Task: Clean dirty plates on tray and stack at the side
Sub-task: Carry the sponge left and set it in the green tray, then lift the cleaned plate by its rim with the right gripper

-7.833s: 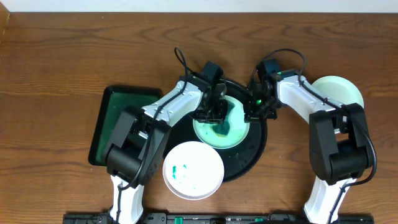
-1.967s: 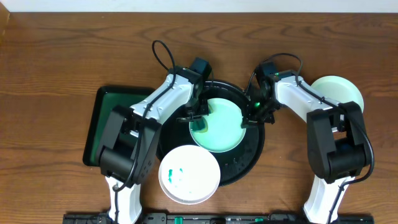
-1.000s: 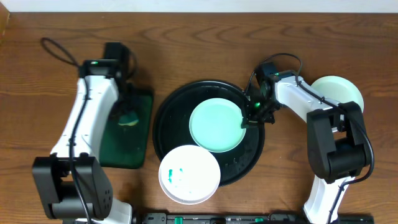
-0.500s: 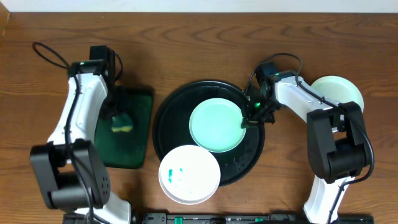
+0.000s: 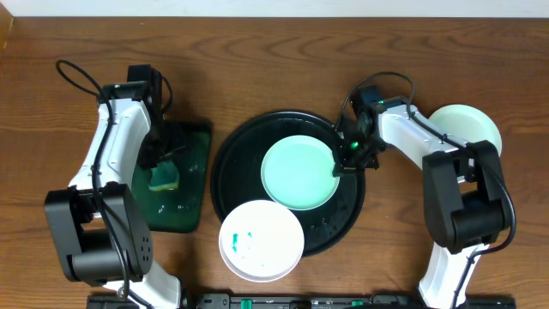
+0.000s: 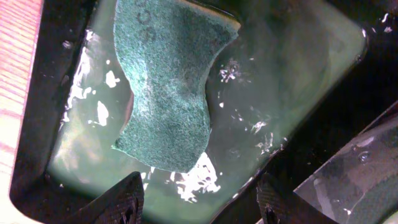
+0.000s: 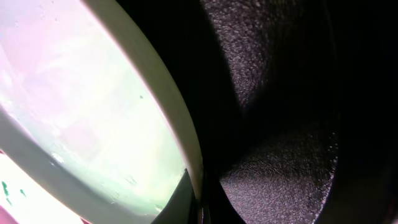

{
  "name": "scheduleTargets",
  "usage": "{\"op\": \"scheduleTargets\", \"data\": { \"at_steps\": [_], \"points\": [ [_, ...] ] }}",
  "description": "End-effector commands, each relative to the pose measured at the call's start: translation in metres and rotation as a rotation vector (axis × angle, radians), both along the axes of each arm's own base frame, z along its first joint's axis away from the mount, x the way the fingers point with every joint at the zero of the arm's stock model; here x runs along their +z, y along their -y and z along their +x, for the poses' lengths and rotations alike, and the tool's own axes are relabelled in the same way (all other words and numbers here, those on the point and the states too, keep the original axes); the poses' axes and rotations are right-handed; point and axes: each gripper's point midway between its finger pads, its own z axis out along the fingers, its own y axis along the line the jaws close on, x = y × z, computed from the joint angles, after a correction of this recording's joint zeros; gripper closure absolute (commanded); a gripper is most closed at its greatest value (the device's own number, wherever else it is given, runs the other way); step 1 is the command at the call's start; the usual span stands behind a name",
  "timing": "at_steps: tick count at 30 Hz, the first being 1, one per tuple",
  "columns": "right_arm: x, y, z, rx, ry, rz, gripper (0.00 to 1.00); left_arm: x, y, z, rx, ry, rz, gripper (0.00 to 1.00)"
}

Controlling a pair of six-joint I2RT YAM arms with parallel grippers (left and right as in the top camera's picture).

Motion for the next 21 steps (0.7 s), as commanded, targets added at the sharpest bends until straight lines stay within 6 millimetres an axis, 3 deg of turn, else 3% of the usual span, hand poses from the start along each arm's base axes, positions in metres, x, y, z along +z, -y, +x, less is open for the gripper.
{"op": "scheduleTargets", "data": {
  "at_steps": [1,6,12,13,17,21],
  "points": [
    [0.023,0.006,0.023,0.067,0.151,-0.051,0.99,0.001,0.003,-0.003,-0.011,-0.002,-0.020,0.39],
    [0.065,-0.005,0.033,0.139,0.295,-0.013,0.99,0.007,0.004,-0.003,-0.032,0.013,-0.024,0.37],
    [0.106,-0.021,0.029,0.258,0.439,0.025,0.99,0.022,0.004,-0.005,-0.047,0.048,-0.020,0.32],
    [0.112,-0.024,0.028,0.275,0.457,0.030,0.99,0.025,0.003,-0.006,-0.046,0.055,-0.019,0.26],
    [0.129,-0.037,0.016,0.339,0.503,0.048,0.99,0.041,-0.003,-0.007,-0.012,0.093,-0.014,0.21],
    [0.131,-0.045,0.008,0.382,0.517,0.022,0.99,0.056,-0.015,-0.009,0.039,0.114,-0.042,0.17]
  ]
}}
